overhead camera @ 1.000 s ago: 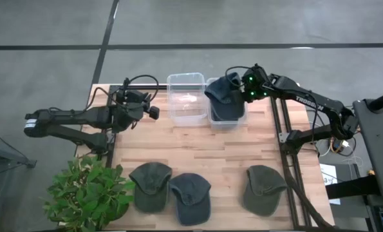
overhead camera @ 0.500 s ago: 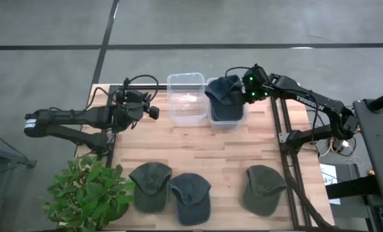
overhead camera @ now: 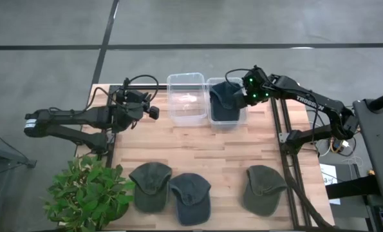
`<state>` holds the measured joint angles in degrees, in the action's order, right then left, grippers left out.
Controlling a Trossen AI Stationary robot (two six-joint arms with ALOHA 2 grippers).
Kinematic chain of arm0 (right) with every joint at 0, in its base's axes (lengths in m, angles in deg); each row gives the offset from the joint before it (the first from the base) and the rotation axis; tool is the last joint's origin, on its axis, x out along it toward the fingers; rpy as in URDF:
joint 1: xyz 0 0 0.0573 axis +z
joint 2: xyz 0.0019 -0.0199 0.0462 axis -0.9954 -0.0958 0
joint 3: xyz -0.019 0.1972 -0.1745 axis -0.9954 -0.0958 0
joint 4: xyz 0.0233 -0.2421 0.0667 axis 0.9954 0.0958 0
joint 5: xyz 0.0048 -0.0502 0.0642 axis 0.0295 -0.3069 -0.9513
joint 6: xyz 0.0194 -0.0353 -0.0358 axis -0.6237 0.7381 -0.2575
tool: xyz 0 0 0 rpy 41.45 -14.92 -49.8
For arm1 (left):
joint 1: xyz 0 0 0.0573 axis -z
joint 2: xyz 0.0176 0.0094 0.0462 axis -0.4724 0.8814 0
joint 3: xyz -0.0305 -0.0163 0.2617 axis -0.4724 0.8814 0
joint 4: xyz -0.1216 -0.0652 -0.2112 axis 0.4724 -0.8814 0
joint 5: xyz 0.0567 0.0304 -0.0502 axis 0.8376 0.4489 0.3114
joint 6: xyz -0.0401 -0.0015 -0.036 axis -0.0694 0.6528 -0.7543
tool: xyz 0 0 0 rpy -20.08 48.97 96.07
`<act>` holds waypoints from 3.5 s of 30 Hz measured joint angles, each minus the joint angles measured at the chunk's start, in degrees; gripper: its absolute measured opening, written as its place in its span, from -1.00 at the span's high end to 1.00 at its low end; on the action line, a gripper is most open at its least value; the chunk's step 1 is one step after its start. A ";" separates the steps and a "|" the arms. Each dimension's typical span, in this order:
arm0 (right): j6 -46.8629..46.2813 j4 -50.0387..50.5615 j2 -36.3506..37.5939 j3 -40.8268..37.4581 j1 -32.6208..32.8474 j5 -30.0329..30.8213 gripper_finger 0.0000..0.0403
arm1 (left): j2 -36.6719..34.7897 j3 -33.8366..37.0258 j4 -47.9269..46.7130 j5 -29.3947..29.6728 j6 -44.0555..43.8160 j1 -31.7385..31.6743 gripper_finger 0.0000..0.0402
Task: Pick & Place hat
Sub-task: Put the top blue cap into the right transparent bin, then put the blue cap into the right transparent bin
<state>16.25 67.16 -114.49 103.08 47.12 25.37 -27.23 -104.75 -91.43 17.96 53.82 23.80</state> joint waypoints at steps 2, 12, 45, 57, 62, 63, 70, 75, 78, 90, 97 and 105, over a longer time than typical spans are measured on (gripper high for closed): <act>0.00 0.01 0.29 0.00 0.00 0.00 0.48 | 0.00 -0.01 0.00 0.00 0.02 0.00 0.72; 0.02 -0.04 3.92 1.33 -0.02 0.44 0.57 | 0.00 0.00 0.01 0.00 0.04 0.00 0.72; 8.11 -3.67 -9.79 3.80 -0.02 9.68 0.74 | 0.00 0.00 1.14 -0.31 -0.42 0.04 0.72; 10.01 -3.71 -15.22 5.96 0.00 9.49 0.74 | 0.00 -0.01 1.49 -0.28 -0.39 0.00 0.72; 11.85 -3.33 -16.83 8.34 0.25 7.97 0.74 | 0.00 0.00 1.49 -0.28 -0.39 0.00 0.72; 12.32 -3.23 -16.73 9.02 0.57 7.91 0.74 | 0.00 0.00 1.51 -0.28 -0.39 0.00 0.72; 17.65 -3.18 -10.07 13.57 2.70 7.82 0.74 | 0.00 -0.02 1.49 -0.87 -0.32 0.04 0.72; 21.90 -3.34 -0.34 13.04 3.85 7.91 0.74 | 0.00 -0.01 1.46 -3.68 1.37 0.33 0.72; 22.47 -3.17 6.38 10.26 4.61 7.87 0.74 | 0.00 0.00 1.42 -6.04 2.11 0.64 0.72; 15.31 -14.84 35.75 -12.08 11.50 8.11 0.74 | 0.00 0.00 -5.54 -18.55 4.76 2.80 0.72; 8.26 -22.78 49.76 -25.11 13.78 8.17 0.74 | 0.00 -0.02 -9.24 -26.84 1.63 5.04 0.72; 5.23 -28.97 60.14 -34.05 14.20 7.70 0.74 | 0.02 -0.02 -10.20 -27.96 -2.90 9.07 0.72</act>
<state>21.48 38.19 -54.35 69.03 61.32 33.06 -27.21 -104.77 -101.63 -9.99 50.92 32.88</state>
